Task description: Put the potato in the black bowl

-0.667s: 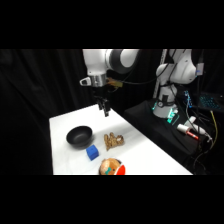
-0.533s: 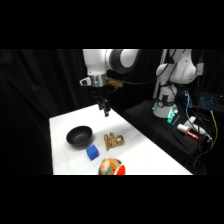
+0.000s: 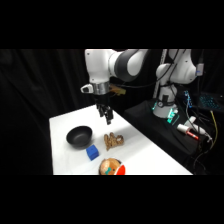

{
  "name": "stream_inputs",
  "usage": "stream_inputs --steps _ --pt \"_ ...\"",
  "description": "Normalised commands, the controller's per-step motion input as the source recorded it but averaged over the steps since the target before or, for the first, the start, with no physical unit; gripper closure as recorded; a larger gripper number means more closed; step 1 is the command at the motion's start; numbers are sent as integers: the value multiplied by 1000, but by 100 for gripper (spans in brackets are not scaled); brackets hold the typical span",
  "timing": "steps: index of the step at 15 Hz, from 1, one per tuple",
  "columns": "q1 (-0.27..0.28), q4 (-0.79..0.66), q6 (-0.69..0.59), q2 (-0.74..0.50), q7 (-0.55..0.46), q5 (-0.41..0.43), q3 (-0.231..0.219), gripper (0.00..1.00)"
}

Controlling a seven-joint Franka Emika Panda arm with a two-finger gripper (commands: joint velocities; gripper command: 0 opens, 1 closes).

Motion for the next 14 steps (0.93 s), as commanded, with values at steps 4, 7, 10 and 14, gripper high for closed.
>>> stream_inputs --steps 4,7,10,14 --pt "151 151 157 150 188 -103 99 0" --pt "147 279 62 229 166 -142 83 0" --pt "135 392 -11 286 146 -171 59 0" --pt "107 433 -44 324 110 -153 33 0"
